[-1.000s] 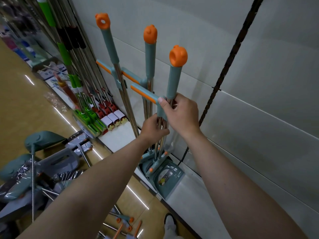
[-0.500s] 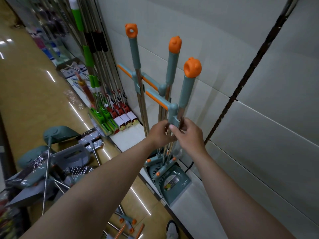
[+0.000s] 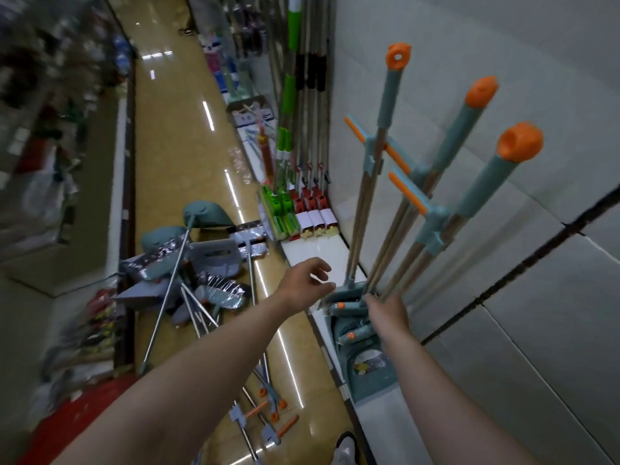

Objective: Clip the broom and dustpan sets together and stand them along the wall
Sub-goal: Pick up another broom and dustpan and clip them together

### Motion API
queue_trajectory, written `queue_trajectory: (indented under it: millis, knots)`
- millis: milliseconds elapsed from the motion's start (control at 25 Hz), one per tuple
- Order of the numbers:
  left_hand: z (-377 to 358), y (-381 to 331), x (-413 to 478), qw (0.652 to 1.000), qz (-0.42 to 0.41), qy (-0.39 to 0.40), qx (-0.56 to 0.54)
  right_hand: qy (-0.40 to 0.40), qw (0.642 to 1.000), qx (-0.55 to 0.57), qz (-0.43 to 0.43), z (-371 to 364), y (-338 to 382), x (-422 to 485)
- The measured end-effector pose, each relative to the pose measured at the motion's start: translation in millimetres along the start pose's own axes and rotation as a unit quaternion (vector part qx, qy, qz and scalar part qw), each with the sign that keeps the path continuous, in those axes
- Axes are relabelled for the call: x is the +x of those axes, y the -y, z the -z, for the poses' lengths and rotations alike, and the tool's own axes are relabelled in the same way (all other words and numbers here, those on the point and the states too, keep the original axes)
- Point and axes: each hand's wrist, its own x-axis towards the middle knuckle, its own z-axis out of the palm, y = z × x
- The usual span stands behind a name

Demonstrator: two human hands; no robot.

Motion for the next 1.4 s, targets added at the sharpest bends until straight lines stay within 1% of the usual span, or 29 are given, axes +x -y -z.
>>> queue_trajectory:
  millis: [80, 200, 280, 440, 640, 760, 920, 1040, 1240, 1320, 1400]
  knots:
    - [25.2, 28.8, -20.0, 0.998, 0.029, -0.046, -0.026, 0.052, 0.999, -0.009, -0.01, -31.3, 0.1, -9.9]
    - [64.8, 69.3, -54.2, 0.987, 0.07, -0.133, -0.052, 0.122, 0.992, -0.029, 0.008, -80.7, 6.9, -27.1]
    - [89.8, 95.6, -79.0, 0.977, 0.093, -0.18, -0.072, 0.148, 0.988, -0.04, 0.014, -110.6, 16.4, -45.4]
    - [137.8, 149.5, -125.0, 0.958, 0.122, -0.249, -0.08, 0.191, 0.98, -0.046, 0.018, -170.6, 23.5, -82.0]
    - [184.1, 204.7, -161.8, 0.937, 0.161, -0.287, -0.113, 0.206, 0.976, -0.073, 0.025, -232.2, 22.6, -107.6]
    - [200.2, 228.9, -165.1, 0.926, 0.186, -0.301, -0.132, 0.216, 0.972, -0.087, 0.033, -259.2, 24.0, -108.7]
    - [200.7, 259.9, -148.1, 0.916, 0.218, -0.306, -0.14, 0.228, 0.967, -0.108, 0.025, -290.7, 23.0, -81.4]
    - [196.7, 289.7, -109.1, 0.897, 0.258, -0.318, -0.167, 0.237, 0.963, -0.129, 0.006, -326.9, 18.0, -29.9]
    - [182.1, 335.8, -18.1, 0.863, 0.304, -0.34, -0.216, 0.265, 0.949, -0.169, -0.036, -397.1, 3.7, 70.6]
    - [169.5, 364.8, 32.2, 0.85, 0.326, -0.336, -0.243, 0.274, 0.941, -0.188, -0.057, -427.1, -5.9, 121.2]
    - [160.9, 391.4, 71.5, 0.838, 0.343, -0.333, -0.263, 0.277, 0.937, -0.204, -0.061, -452.3, -16.9, 166.0]
